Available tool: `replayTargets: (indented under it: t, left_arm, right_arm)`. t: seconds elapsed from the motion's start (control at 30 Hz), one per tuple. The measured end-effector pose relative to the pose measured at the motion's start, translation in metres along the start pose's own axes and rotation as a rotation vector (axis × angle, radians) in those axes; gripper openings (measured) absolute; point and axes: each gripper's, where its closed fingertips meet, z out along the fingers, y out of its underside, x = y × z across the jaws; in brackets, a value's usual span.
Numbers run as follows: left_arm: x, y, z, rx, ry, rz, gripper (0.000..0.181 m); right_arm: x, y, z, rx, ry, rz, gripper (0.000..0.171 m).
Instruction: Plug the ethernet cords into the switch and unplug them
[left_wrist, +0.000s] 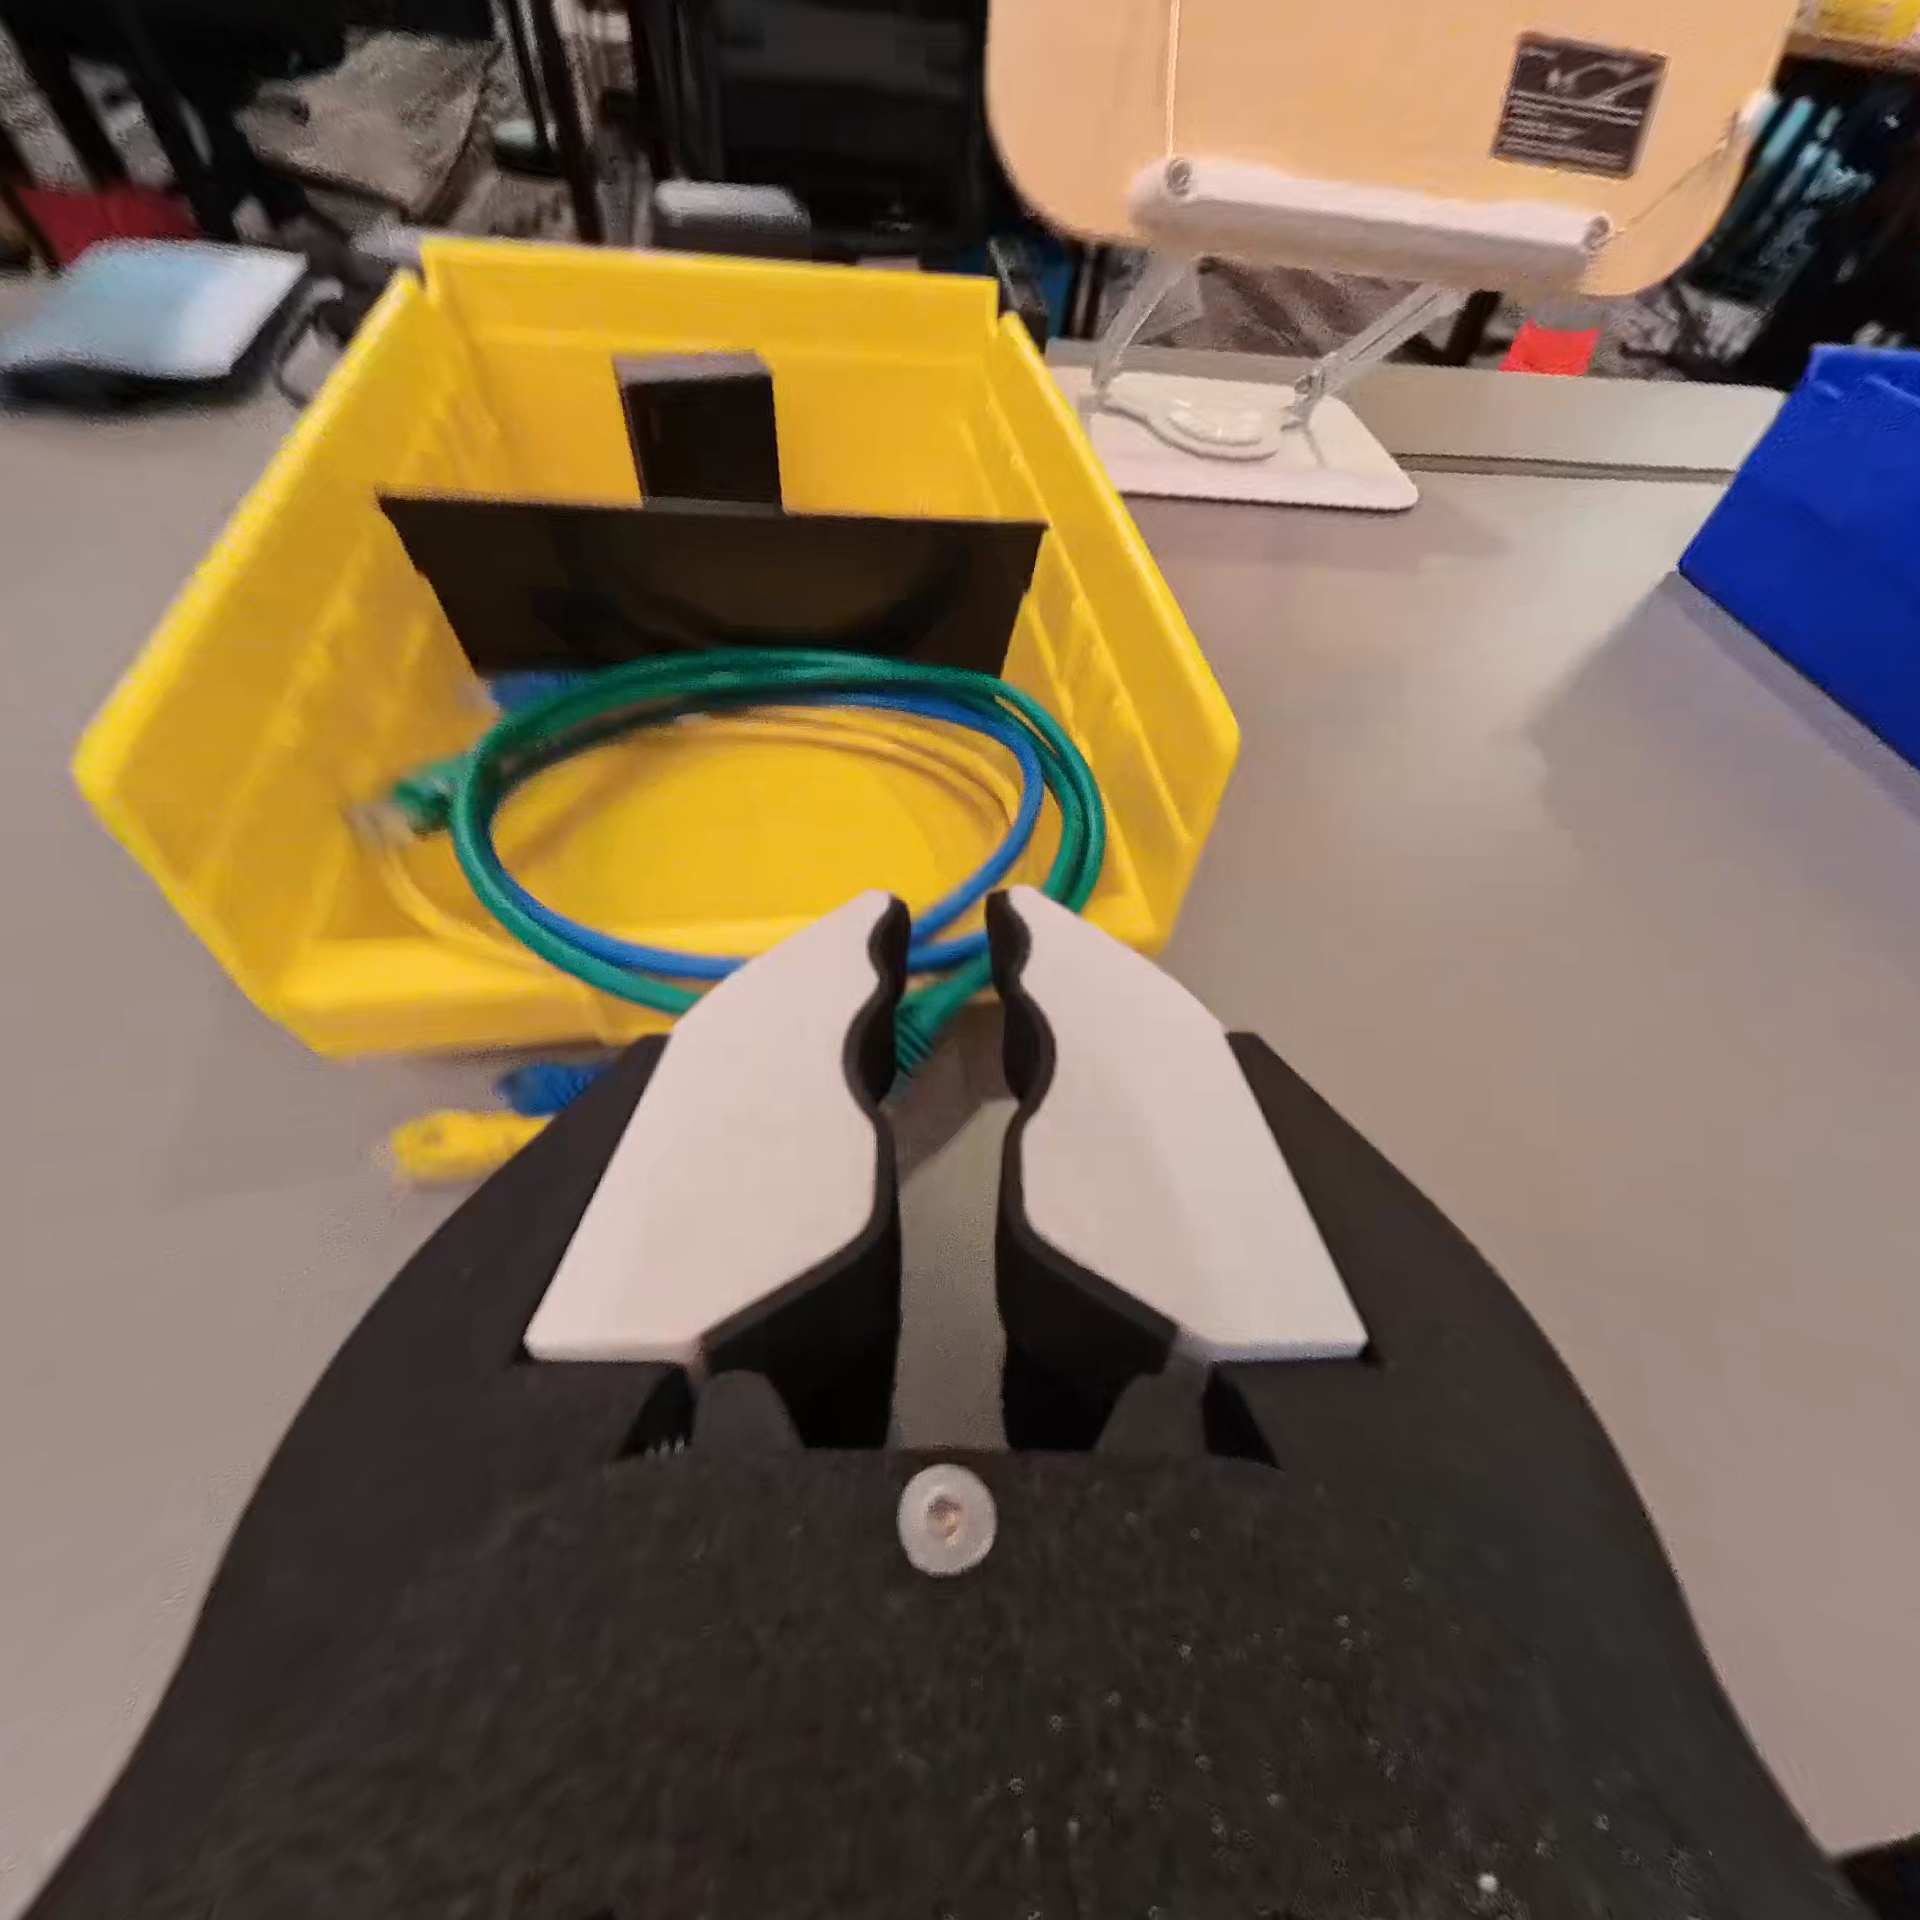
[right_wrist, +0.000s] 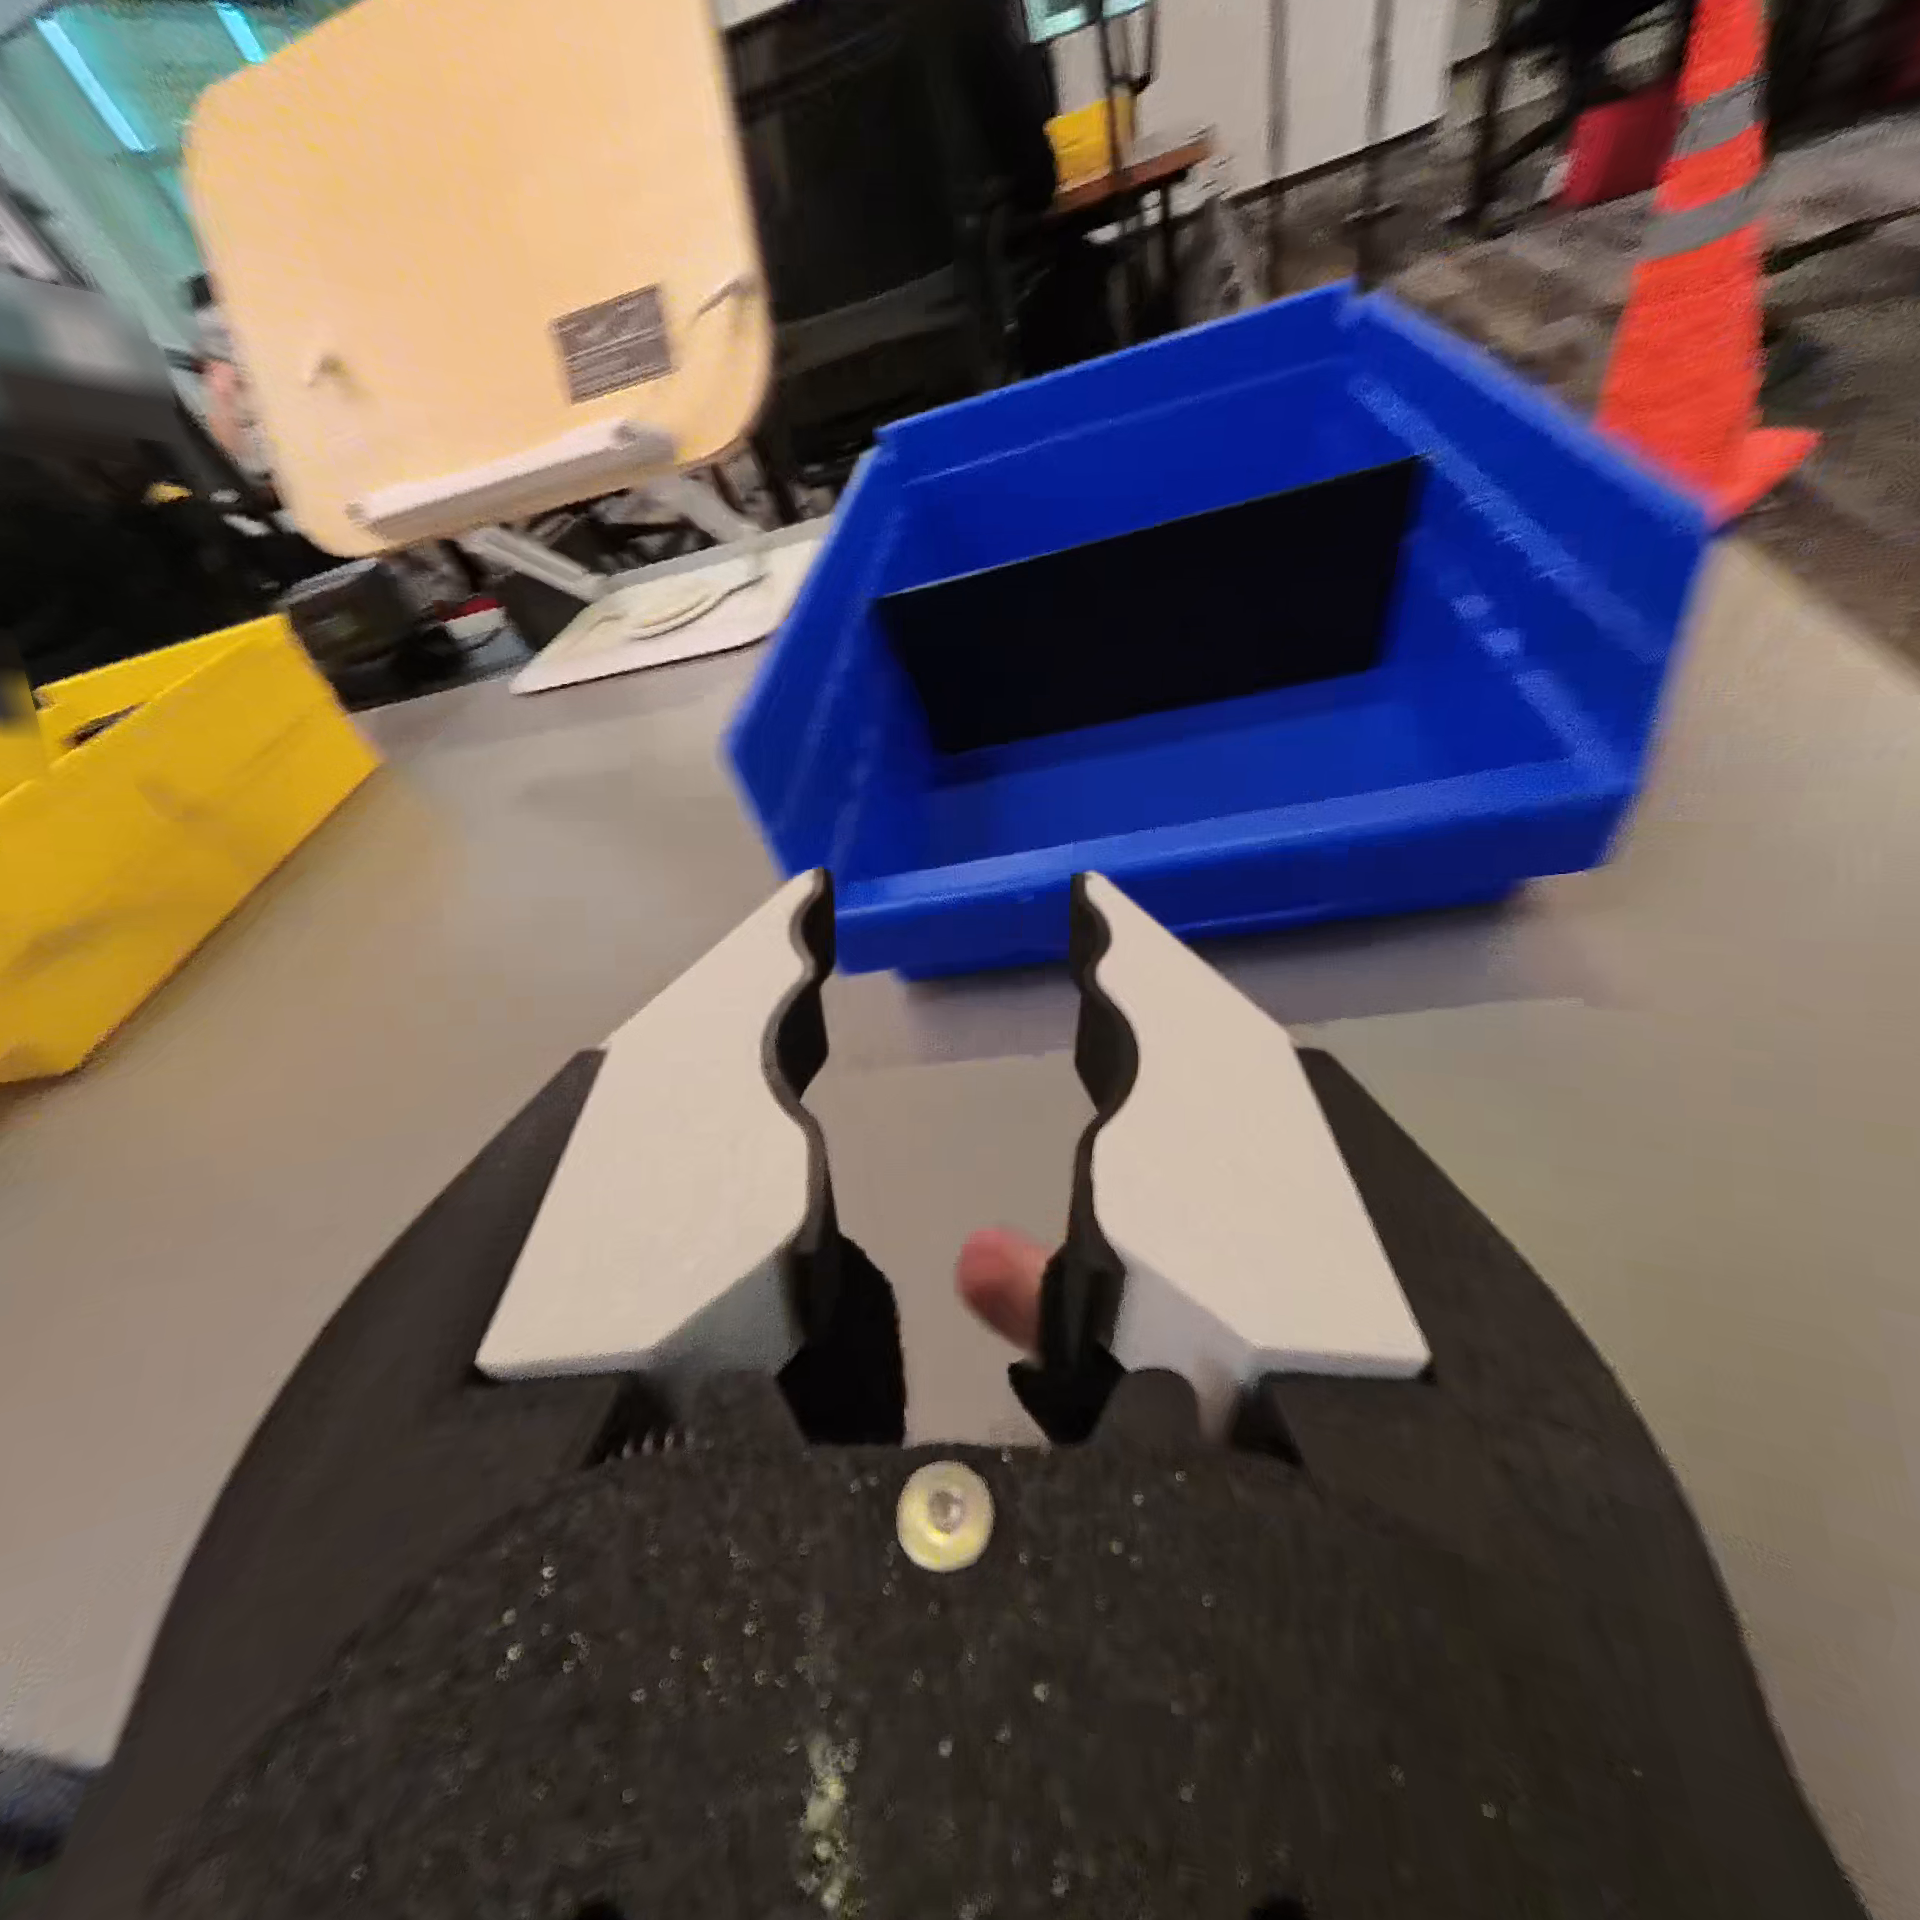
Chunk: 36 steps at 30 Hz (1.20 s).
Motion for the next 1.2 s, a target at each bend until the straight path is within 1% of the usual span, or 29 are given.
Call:
replayTargets:
  t: [0.03, 0.1, 0.13, 0.2, 0.23, 0.3, 0.37, 0.4, 0.43, 0.47, 0.53, 0.6, 0.77, 0.87, 1.0, 1.2]
  left_arm:
    - [0.001, 0.004, -0.001, 0.001, -0.029, 0.006, 0.014]
    - [0.000, 0.006, -0.003, -0.013, -0.083, 0.091, 0.014]
    - [0.000, 0.006, -0.005, -0.018, -0.092, 0.123, 0.017]
    - [-0.002, 0.001, -0.014, 0.005, -0.119, 0.114, 0.023]
    - [0.004, 0.000, -0.020, 0.024, -0.100, 0.104, 0.023]
    - [0.010, 0.007, -0.033, 0.039, -0.087, 0.087, 0.011]
    - [0.017, 0.014, -0.040, 0.032, -0.056, 0.032, 0.014]
    - [0.021, 0.015, -0.041, 0.046, -0.026, 0.012, 0.009]
    - [0.022, 0.014, -0.041, 0.056, -0.012, 0.000, 0.013]
    - [0.026, 0.013, -0.041, 0.059, 0.021, -0.003, 0.024]
    - [0.046, 0.003, -0.044, 0.110, 0.147, 0.004, 0.024]
    - [0.057, 0.000, -0.045, 0.150, 0.196, 0.027, 0.023]
    - [0.055, 0.024, -0.030, 0.024, 0.208, -0.011, 0.022]
    - [0.052, 0.025, -0.026, 0.011, 0.200, -0.032, 0.022]
    - [0.059, 0.029, -0.024, -0.011, 0.210, -0.012, 0.022]
    - [0.060, 0.031, -0.022, -0.024, 0.198, -0.002, 0.020]
  right_arm:
    - [0.014, -0.005, -0.001, 0.001, 0.031, -0.023, 0.041]
    - [0.038, -0.007, -0.002, -0.009, 0.105, -0.077, 0.041]
    - [0.045, -0.005, -0.001, -0.021, 0.132, -0.109, 0.041]
    - [0.052, 0.006, 0.004, -0.078, 0.160, -0.146, 0.040]
    - [0.051, 0.013, 0.007, -0.108, 0.157, -0.156, 0.040]
    - [0.044, 0.025, 0.014, -0.150, 0.130, -0.169, 0.040]
    - [0.035, 0.030, 0.021, -0.158, 0.100, -0.150, 0.040]
    - [0.029, 0.030, 0.024, -0.153, 0.071, -0.121, 0.040]
    - [0.022, 0.030, 0.027, -0.147, 0.045, -0.090, 0.039]
    - [0.017, 0.030, 0.029, -0.147, 0.026, -0.063, 0.039]
    - [0.008, 0.029, 0.031, -0.142, -0.007, -0.032, 0.039]
    - [0.000, 0.029, 0.031, -0.136, -0.026, -0.040, 0.039]
    - [0.000, 0.033, 0.030, -0.150, 0.014, -0.143, 0.037]
    - [0.005, 0.030, 0.027, -0.131, 0.035, -0.152, 0.037]
    - [0.011, 0.027, 0.022, -0.123, 0.045, -0.135, 0.037]
    - [0.010, 0.028, 0.019, -0.120, 0.039, -0.149, 0.036]
